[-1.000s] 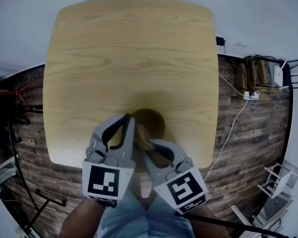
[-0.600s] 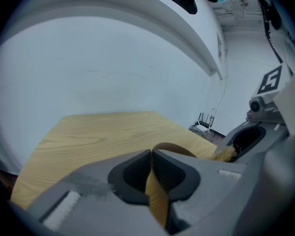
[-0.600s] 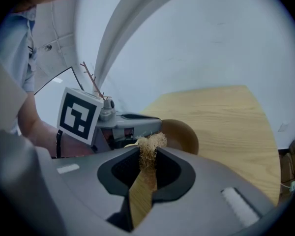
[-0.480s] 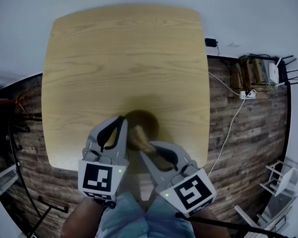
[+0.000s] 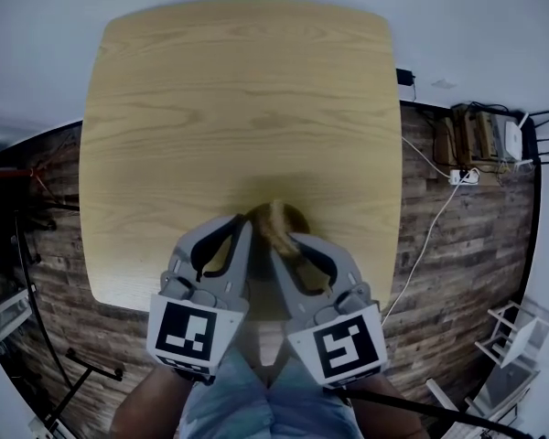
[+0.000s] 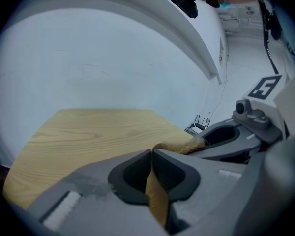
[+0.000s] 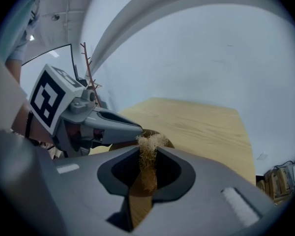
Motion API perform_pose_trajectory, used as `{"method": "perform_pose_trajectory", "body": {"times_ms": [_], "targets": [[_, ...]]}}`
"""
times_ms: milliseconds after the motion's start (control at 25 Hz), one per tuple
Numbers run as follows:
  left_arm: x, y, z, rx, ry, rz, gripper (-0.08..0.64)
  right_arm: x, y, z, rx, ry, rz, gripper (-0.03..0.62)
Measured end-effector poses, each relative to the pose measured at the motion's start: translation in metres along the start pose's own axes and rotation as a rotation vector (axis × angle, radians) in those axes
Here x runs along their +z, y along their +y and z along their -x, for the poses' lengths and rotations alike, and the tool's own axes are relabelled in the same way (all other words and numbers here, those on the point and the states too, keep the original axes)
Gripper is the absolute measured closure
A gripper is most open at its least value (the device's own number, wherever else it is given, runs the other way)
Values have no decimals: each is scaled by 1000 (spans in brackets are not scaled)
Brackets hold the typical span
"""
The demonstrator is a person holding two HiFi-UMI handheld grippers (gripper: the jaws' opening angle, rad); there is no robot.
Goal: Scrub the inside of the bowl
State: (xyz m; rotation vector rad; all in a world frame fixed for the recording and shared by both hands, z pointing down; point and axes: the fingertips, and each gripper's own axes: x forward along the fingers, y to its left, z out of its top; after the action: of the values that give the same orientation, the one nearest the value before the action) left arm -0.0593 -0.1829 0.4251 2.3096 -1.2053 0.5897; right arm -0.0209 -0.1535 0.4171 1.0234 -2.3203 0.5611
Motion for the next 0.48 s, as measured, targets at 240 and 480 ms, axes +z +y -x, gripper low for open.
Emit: {"method": "perform_pose_trajectory", "body": {"times_ms": [240, 480], "targets": [[5, -3, 2, -36, -14, -37, 528, 6, 20, -14, 61, -22, 49, 529], [2, 4, 3, -37, -7, 1, 528, 2, 35, -16, 195, 8, 69, 531]]}}
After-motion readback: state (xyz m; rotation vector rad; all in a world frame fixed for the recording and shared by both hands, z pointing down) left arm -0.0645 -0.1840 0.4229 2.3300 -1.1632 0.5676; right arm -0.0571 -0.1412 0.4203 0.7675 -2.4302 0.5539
